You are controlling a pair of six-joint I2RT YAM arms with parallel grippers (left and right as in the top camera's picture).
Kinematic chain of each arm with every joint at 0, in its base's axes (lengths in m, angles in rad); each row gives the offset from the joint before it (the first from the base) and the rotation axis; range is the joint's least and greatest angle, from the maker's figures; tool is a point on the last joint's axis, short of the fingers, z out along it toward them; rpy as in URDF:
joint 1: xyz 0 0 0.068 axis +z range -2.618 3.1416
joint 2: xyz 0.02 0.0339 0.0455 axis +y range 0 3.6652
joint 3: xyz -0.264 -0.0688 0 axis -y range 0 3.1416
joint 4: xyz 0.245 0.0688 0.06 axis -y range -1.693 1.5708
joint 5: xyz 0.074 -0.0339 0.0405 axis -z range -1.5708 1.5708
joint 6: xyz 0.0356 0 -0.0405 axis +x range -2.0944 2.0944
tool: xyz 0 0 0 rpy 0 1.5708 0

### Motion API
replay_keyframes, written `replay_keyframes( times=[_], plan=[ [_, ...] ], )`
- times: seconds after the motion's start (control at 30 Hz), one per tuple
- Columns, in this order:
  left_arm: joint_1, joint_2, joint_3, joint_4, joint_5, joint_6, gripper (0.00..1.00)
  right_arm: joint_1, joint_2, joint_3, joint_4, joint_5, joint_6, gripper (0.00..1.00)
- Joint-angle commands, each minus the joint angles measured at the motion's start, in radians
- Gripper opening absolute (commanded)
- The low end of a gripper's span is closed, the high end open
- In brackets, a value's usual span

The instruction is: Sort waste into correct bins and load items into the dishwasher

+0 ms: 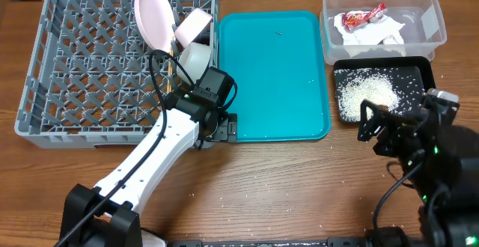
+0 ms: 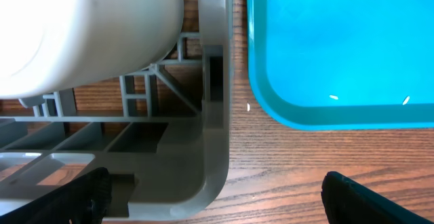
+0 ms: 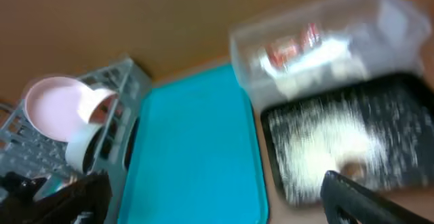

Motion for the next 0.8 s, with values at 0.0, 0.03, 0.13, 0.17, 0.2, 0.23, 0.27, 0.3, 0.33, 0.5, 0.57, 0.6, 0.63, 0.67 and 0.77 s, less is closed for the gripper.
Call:
replay_keyframes(
  times=[0.0,0.03,0.13,0.17,0.2,0.23,0.27,0.3,0.33,0.5,0.57,0.6,0.63,0.67,0.77],
  plan=[
    [-0.006,0.015,-0.006,-0.009,-0.004,-0.011,1.00,0.005,-0.140,-0.182,0.159,-0.055,-0.171,1.00],
    [-0.006,0.015,-0.006,-0.009,-0.004,-0.011,1.00,0.005,-0.175,-0.234,0.200,-0.056,-0.172,1.00],
    [-0.006,0.015,-0.006,-0.009,-0.004,-0.011,1.00,0.005,-0.278,-0.391,0.319,-0.057,-0.171,1.00],
    [-0.006,0.015,-0.006,-0.009,-0.004,-0.011,1.00,0.005,-0.304,-0.435,0.356,-0.057,-0.171,1.00],
    [-0.006,0.015,-0.006,-0.009,-0.004,-0.011,1.00,0.005,-0.334,-0.488,0.404,-0.057,-0.170,1.00],
    [-0.006,0.015,-0.006,-0.009,-0.004,-0.011,1.00,0.005,-0.358,-0.536,0.446,-0.056,-0.168,1.00],
    [-0.006,0.015,-0.006,-0.009,-0.004,-0.011,1.00,0.005,-0.380,-0.583,0.484,-0.057,-0.167,1.00],
    [-0.006,0.015,-0.006,-0.009,-0.004,-0.011,1.00,0.005,-0.404,-0.631,0.521,-0.060,-0.163,1.00],
    [-0.006,0.015,-0.006,-0.009,-0.004,-0.011,1.00,0.005,-0.432,-0.676,0.552,-0.061,-0.159,1.00],
    [-0.006,0.015,-0.006,-0.009,-0.004,-0.011,1.00,0.013,-0.514,-0.779,0.623,-0.049,-0.161,1.00],
    [-0.006,0.015,-0.006,-0.009,-0.004,-0.011,1.00,0.013,-0.535,-0.807,0.638,-0.040,-0.160,1.00],
    [-0.006,0.015,-0.006,-0.009,-0.004,-0.011,1.00,0.013,-0.547,-0.822,0.645,-0.040,-0.161,1.00],
    [-0.006,0.015,-0.006,-0.009,-0.004,-0.011,1.00,0.013,-0.568,-0.846,0.650,-0.033,-0.160,1.00],
    [-0.006,0.015,-0.006,-0.009,-0.004,-0.011,1.00,0.013,-0.579,-0.858,0.651,-0.032,-0.161,1.00],
    [-0.006,0.015,-0.006,-0.009,-0.004,-0.011,1.00,0.013,-0.614,-0.895,0.651,-0.032,-0.161,1.00]
  ],
)
